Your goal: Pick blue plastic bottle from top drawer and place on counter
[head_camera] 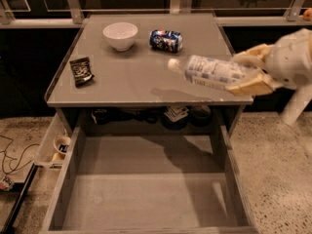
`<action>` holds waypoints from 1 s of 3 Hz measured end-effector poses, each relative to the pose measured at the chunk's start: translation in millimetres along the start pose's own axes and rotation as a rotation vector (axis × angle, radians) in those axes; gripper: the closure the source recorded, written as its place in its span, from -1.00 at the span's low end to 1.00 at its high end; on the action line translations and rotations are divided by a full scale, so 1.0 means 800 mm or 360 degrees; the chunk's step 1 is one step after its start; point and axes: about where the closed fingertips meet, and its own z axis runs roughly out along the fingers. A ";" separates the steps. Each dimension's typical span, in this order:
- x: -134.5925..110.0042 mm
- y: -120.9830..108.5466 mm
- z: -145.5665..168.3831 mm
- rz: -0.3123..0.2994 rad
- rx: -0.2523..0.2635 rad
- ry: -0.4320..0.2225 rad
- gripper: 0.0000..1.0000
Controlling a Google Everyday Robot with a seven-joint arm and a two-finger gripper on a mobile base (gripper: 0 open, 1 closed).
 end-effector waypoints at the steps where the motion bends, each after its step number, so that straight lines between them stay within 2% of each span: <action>1: -0.007 -0.069 0.029 0.0029 0.0058 0.0000 1.00; 2: -0.011 -0.114 0.059 0.0073 0.0065 -0.0005 1.00; 3: -0.008 -0.141 0.088 0.0113 0.0057 0.0003 1.00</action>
Offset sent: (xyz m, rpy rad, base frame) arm 0.1560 0.0028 0.0060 0.0442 0.0050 -0.0884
